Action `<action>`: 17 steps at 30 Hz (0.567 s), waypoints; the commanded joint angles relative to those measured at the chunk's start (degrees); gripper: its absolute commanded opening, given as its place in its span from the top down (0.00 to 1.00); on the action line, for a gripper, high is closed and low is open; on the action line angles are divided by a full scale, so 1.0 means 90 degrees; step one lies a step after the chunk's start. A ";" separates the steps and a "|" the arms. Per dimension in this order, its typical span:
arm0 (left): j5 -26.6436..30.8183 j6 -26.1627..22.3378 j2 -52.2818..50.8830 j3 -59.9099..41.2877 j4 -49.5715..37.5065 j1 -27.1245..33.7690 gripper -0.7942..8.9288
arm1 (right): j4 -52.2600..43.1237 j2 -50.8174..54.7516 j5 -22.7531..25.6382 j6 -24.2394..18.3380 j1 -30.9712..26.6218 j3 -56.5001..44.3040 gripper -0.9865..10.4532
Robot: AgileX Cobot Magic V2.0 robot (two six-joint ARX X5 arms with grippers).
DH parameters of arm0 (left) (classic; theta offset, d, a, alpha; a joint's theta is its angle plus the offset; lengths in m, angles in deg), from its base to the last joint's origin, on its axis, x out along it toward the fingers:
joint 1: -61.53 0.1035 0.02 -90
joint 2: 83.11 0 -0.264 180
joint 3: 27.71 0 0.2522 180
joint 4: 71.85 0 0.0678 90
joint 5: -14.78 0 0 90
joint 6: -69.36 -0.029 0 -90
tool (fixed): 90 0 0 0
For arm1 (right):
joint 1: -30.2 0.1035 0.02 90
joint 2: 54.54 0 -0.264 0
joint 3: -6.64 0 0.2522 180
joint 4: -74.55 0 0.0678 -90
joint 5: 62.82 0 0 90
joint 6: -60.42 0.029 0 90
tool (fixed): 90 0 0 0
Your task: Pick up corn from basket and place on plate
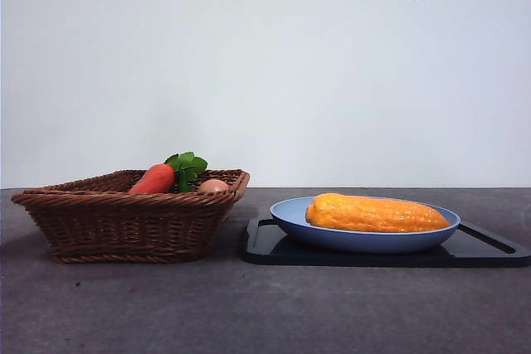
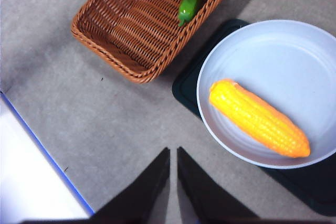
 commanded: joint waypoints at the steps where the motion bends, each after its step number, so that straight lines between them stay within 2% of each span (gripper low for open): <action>1: 0.0002 -0.0228 -0.0743 -0.0918 -0.0624 0.0476 0.91 | -0.0168 -0.0058 -0.0010 -0.0068 0.0027 0.0119 0.91; 9: 0.0005 -0.0425 -0.2659 -0.3621 -0.2319 0.1052 0.91 | -0.0391 -0.0058 0.0000 -0.0068 0.0027 0.0119 0.91; 17: 0.0005 -0.0398 -0.3988 -0.5566 -0.2467 0.1124 0.91 | -0.0680 -0.0058 0.0005 -0.0068 0.0027 0.0119 0.91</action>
